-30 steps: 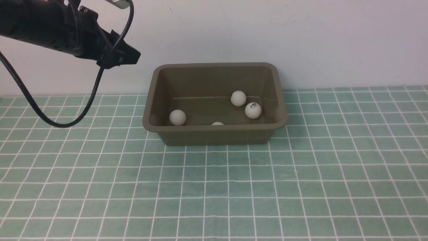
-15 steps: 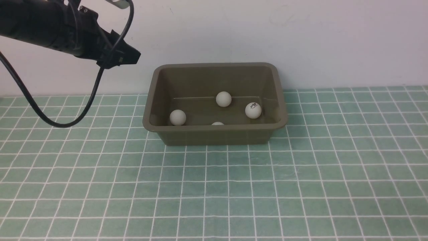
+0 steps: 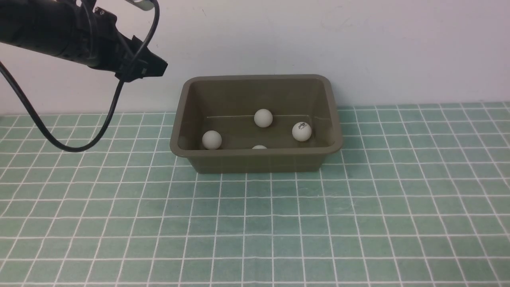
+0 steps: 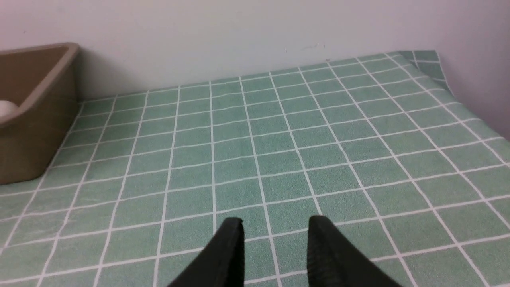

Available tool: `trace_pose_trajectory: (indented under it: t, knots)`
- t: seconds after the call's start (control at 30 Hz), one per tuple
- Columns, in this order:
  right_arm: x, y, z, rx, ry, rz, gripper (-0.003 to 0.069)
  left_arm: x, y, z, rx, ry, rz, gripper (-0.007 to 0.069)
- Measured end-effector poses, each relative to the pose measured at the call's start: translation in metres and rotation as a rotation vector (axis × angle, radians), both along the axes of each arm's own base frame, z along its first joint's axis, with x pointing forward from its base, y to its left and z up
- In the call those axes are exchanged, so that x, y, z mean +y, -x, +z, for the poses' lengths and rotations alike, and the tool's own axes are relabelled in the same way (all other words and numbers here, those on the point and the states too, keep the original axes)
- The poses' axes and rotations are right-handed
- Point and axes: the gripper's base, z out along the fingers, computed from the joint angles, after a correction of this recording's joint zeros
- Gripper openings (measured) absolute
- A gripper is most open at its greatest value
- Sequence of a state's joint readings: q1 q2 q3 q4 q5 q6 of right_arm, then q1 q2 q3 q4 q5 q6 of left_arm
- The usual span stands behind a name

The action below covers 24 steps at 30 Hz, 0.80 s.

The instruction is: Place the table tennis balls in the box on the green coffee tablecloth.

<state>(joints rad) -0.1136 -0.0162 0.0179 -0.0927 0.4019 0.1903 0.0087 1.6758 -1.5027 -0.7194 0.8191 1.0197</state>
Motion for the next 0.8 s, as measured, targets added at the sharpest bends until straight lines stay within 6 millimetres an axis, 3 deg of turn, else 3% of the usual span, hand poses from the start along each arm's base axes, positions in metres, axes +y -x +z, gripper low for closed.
trace_pose_trajectory:
  t: [0.27, 0.8]
  knots:
    - [0.0, 0.0, 0.0, -0.006, 0.001, 0.001, 0.0212, -0.003, 0.001, 0.001, 0.012, 0.048, -0.008, 0.0405]
    - [0.0, 0.0, 0.0, -0.005, 0.002, 0.001, 0.0212, -0.02, -0.002, 0.029, -0.01, 0.515, 0.021, 0.0405]
